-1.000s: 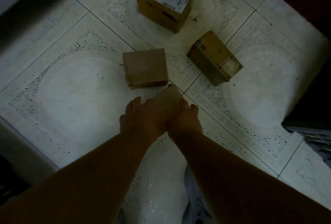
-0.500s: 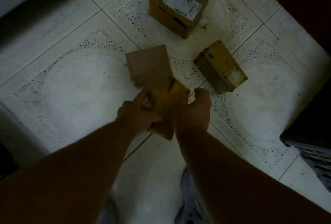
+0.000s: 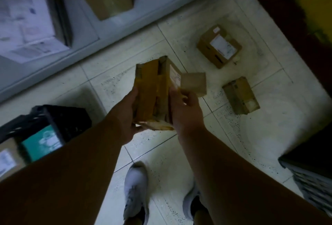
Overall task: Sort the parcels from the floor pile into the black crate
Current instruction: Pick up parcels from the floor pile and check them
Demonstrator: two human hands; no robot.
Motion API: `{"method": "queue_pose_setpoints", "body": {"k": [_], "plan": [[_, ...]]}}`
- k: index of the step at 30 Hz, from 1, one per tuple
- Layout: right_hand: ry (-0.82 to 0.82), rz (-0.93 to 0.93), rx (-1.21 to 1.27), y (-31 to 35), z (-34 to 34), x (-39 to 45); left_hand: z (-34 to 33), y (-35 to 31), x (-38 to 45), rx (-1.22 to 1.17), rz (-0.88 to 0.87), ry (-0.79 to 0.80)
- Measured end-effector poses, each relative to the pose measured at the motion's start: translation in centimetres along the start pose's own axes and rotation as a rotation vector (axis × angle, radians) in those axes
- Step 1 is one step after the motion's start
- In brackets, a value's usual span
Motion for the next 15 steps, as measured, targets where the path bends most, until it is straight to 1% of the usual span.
{"method": "queue_pose_setpoints", "body": {"k": [2, 5, 6, 9, 10, 12, 14, 15], "plan": [[0.008, 0.025, -0.079, 1.3, -1.9, -2.3, 2.7, -0.9, -2.3, -0.117, -0.015, -0.021], [0.08, 0.018, -0.18, 2.0, -6.0, -5.2, 8.0, -2.1, -5.9, -0.179, -0.042, -0.197], [0.113, 0.032, -0.228, 1.9, -7.6, -6.0, 9.9, -2.5, -7.0, -0.115, -0.075, -0.275], [0.265, 0.089, -0.352, 0.9, -12.3, -8.8, 15.4, -3.6, -10.6, 0.296, -0.204, -0.534], [0.308, 0.109, -0.4, 0.3, -13.6, -9.9, 17.0, -3.5, -12.0, 0.347, -0.222, -0.622], [0.37, 0.144, -0.481, -0.9, -15.9, -12.0, 19.3, -2.3, -14.5, 0.263, -0.231, -0.723], [0.385, 0.198, -0.576, -1.8, -17.6, -13.6, 20.7, -0.7, -16.2, 0.097, -0.205, -0.744], [0.386, 0.233, -0.641, -2.2, -18.5, -14.5, 21.2, 0.0, -17.0, 0.053, -0.181, -0.734]]}}
Point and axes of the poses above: each hand's wrist, its own x-axis towards the middle knuckle, its own z-axis out of the back of the hand, y = z × x, the point moved 6 cm from there along x, towards the middle knuckle, and after that the axes turned 9 degrees about -z, right-handed, at the moved point
